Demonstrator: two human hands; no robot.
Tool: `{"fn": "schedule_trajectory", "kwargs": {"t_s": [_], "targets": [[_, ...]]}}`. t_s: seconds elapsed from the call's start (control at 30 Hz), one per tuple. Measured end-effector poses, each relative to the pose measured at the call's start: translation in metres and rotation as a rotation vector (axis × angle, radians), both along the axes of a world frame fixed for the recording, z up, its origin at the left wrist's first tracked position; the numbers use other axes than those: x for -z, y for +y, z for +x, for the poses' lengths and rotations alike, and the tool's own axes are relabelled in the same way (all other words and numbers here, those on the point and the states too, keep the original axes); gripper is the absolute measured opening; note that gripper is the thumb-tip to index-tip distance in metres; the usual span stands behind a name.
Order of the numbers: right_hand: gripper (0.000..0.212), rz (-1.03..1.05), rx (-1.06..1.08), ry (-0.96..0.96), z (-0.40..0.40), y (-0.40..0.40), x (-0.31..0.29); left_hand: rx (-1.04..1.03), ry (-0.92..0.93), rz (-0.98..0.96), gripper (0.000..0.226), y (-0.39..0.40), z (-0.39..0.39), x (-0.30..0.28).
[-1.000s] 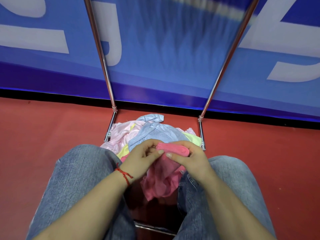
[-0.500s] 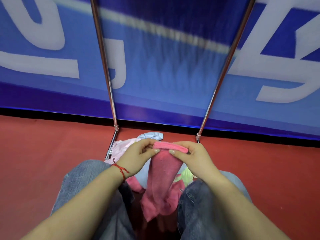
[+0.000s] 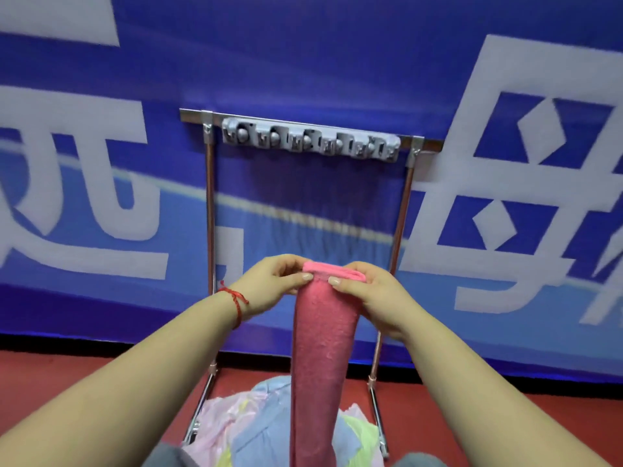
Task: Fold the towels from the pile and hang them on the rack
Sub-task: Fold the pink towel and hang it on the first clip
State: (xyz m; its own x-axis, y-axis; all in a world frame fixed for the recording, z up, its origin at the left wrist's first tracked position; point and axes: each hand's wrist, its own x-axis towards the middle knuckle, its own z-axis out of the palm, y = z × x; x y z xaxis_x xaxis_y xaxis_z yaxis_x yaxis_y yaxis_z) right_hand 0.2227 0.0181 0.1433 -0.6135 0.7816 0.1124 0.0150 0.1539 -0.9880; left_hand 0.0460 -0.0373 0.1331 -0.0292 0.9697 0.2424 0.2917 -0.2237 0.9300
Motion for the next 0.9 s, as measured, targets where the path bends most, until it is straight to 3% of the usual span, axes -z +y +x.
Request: {"fn": "schedule_trajectory", "kwargs": {"t_s": [0.13, 0.37, 0.5, 0.6, 0.7, 0.9], "targets": [[0.005, 0.053, 0.009, -0.009, -0.002, 0.002, -0.047, -0.049, 0.033, 0.098, 0.019, 0.004, 0.0, -0.044], [0.008, 0.104, -0.015, -0.042, -0.015, 0.014, -0.098, -0.044, -0.132, 0.116, 0.016, 0.014, -0.008, -0.083], [0.016, 0.137, -0.008, -0.055, -0.029, 0.028, -0.116, 0.03, -0.306, 0.005, 0.018, 0.029, -0.019, -0.084], [0.007, 0.125, -0.008, -0.048, -0.036, 0.04, -0.128, 0.135, -0.357, -0.1, 0.013, 0.042, -0.027, -0.076], [0.007, 0.105, -0.01, -0.055, -0.038, 0.052, -0.139, 0.217, -0.3, -0.227, 0.023, 0.058, -0.029, -0.056], [0.012, 0.11, 0.098, -0.071, -0.04, 0.081, -0.156, 0.236, -0.209, -0.38, 0.024, 0.085, -0.021, -0.018]]}}
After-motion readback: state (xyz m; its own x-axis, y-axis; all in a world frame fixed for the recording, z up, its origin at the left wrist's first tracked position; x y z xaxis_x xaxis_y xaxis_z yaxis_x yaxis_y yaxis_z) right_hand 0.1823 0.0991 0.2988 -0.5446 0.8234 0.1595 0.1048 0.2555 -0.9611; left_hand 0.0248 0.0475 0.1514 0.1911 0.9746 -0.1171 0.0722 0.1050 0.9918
